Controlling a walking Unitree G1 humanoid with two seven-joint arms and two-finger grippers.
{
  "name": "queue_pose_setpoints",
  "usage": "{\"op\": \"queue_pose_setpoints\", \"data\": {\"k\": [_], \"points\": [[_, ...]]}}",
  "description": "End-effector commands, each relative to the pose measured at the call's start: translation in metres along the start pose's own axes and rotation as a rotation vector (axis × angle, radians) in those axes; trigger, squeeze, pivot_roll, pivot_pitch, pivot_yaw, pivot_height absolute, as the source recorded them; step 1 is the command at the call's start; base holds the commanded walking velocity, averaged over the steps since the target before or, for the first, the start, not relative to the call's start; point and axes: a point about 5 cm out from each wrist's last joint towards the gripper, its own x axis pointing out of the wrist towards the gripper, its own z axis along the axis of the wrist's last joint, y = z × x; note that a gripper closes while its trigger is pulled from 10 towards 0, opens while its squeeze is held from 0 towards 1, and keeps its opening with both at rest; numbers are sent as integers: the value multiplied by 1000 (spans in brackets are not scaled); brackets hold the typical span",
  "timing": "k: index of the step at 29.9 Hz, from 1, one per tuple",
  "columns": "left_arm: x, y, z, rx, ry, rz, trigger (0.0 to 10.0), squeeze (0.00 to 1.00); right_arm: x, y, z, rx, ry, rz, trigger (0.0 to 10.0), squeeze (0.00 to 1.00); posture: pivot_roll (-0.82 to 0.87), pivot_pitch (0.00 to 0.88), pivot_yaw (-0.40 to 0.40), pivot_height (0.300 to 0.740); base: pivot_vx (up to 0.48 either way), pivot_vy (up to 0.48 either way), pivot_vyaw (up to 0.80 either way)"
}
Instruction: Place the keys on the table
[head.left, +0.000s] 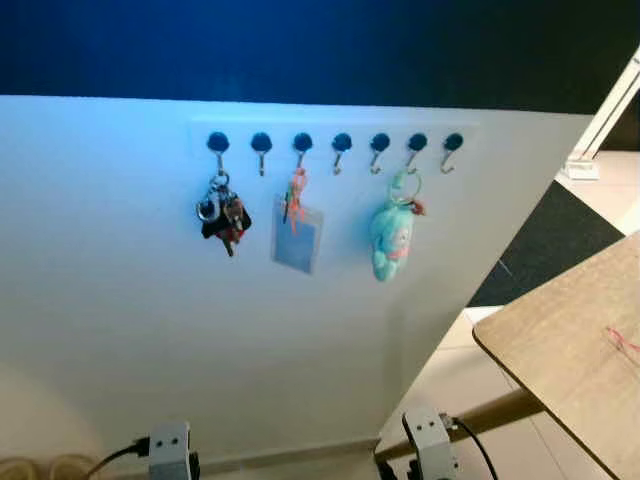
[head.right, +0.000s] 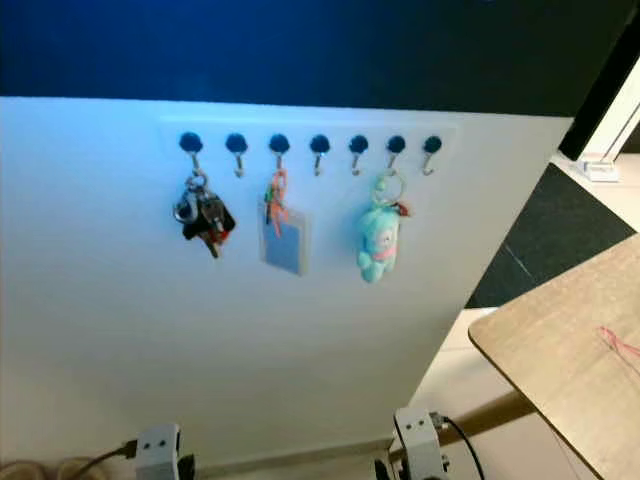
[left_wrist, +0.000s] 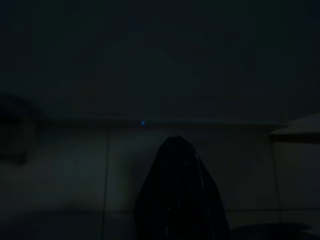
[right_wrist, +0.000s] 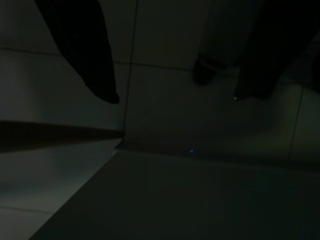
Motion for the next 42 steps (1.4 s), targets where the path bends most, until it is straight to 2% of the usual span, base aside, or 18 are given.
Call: {"op": "queue_pose_setpoints", "data": {"k": [1, 7, 11, 14, 21, 22, 23, 25, 26, 29, 31, 33, 35, 37, 39, 41, 42], "points": [[-1, 0, -4, -21, 11, 14, 10000, 0, -1, 0, -4, -3, 17, 4, 10000, 0, 47, 72, -93, 740, 0, 0, 0], [0, 2, -4, -12, 29, 34, 10000, 0, 0, -1, -2, -10, 15, 8, 10000, 0, 46, 74, -94, 740, 0, 0, 0], [1, 1, -3, 15, 40, 23, 10000, 0, 0, -2, -1, -12, 16, 8, 10000, 0, 46, 72, -94, 740, 0, -480, 0], [1, 0, -2, 9, 26, 25, 10000, 0, 0, -2, -1, -14, 17, 7, 10000, 0, 45, 71, -93, 740, 0, -480, 0], [0, 4, -1, -8, 8, 33, 10000, 0, 0, -5, 2, -25, -7, -5, 10000, 0, 46, 70, -92, 740, 0, 0, 0], [0, 5, -1, -7, 3, 32, 10000, 0, 0, -5, 7, -42, -45, -5, 10000, 0, 46, 71, -91, 740, 0, 0, 0], [-1, 6, 2, -6, -23, 26, 10000, 0, 0, -7, 20, -95, -136, -16, 10000, 0, 48, 73, -90, 740, 0, 0, 0], [-1, 6, 3, -6, -34, 23, 10000, 0, 0, -8, 25, -110, -167, -20, 10000, 0, 48, 73, -90, 740, 0, 0, 0], [0, 2, 13, 36, -105, -25, 10000, 0, -1, -10, 42, -153, -287, -35, 10000, 0, 48, 74, -89, 740, 0, 0, 0], [-1, -9, 27, 125, -214, -134, 10000, 0, -8, -14, 66, -226, -470, -55, 10000, 0, 50, 78, -86, 740, 0, 0, 0], [-3, -16, 36, 196, -276, -219, 10000, 0, -18, -14, 86, -315, -630, -48, 10000, 0, 51, 80, -83, 740, 0, 0, 0], [-11, -26, 48, 311, -397, -340, 10000, 0, -31, -15, 105, -388, -786, -58, 10000, 0, 48, 84, -79, 740, 0, 0, 0], [-21, -35, 57, 405, -492, -476, 10000, 0, -46, -20, 121, -390, -913, -97, 10000, 0, 45, 87, -76, 740, 0, 0, 0], [-28, -39, 66, 435, -560, -534, 10000, 0, -57, -23, 131, -377, -993, -123, 10000, 0, 45, 87, -76, 740, 0, 0, 0], [-37, -42, 89, 389, -683, -543, 10000, 0, -73, -23, 145, -336, -1092, -139, 10000, 0, 37, 96, -67, 740, 0, 0, 0], [-39, -42, 93, 381, -702, -544, 10000, 0, -75, -23, 147, -329, -1106, -139, 10000, 0, 37, 96, -67, 740, 0, 0, 0], [-44, -46, 105, 383, -761, -558, 10000, 0, -82, -17, 153, -306, -1159, -117, 10000, 333, 36, 97, -65, 740, 0, 0, 0]]}}
